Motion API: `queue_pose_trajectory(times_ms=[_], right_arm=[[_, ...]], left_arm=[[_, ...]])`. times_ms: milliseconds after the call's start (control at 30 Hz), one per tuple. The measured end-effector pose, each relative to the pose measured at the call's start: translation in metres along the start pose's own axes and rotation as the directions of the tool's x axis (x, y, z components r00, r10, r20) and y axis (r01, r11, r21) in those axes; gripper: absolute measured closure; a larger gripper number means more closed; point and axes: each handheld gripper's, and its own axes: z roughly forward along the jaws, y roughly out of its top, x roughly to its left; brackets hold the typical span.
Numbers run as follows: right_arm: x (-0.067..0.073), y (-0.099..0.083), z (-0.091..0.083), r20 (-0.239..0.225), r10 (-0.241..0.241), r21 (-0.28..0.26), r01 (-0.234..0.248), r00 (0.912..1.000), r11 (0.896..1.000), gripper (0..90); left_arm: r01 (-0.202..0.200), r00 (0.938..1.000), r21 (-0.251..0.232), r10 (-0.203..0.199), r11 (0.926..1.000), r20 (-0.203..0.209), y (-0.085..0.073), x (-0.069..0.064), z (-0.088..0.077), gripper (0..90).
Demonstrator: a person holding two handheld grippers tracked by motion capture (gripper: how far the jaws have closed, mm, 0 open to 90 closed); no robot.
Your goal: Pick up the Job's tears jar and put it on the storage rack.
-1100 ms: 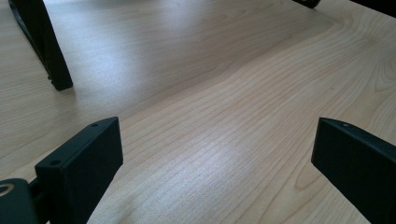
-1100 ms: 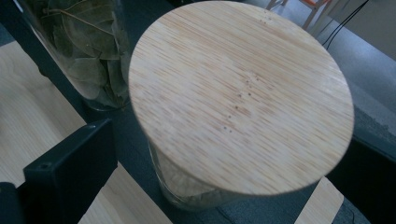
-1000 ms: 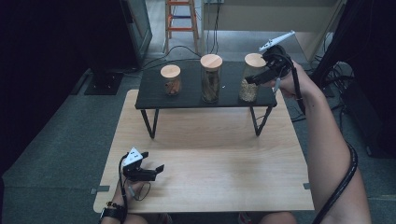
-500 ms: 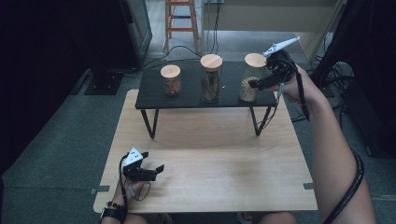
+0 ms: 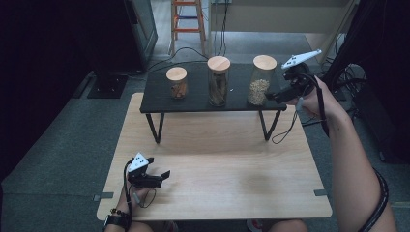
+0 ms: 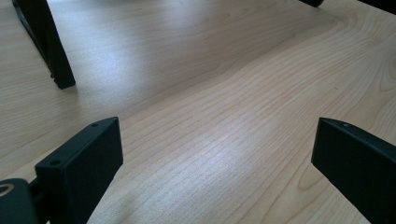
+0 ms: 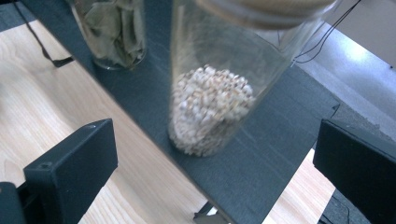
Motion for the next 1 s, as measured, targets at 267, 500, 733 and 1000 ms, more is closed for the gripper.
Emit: queue_pose_trajectory(times_ms=[267,500,733,1000], right_arm=[[0.010,-0.011,-0.006,0.005,-0.015,0.000,0.015,0.9999,1.000,0.0],[0.017,-0.021,-0.009,0.016,-0.007,-0.003,0.007,0.9998,1.000,0.0],[0.027,-0.033,-0.011,0.010,-0.008,-0.013,0.008,0.9999,1.000,0.0],[0.034,-0.051,-0.009,0.016,0.000,-0.009,0.000,0.9999,1.000,0.0]], left_arm=[[-0.001,1.0000,0.001,0.001,1.0000,0.001,0.000,0.000,0.000,2.2],[-0.003,1.0000,-0.002,0.003,1.0000,0.001,-0.001,0.000,0.000,2.2],[-0.002,1.0000,-0.006,0.002,1.0000,0.002,-0.001,-0.001,0.000,2.2],[-0.005,1.0000,-0.009,0.005,0.9999,0.000,-0.002,-0.001,-0.001,2.2]])
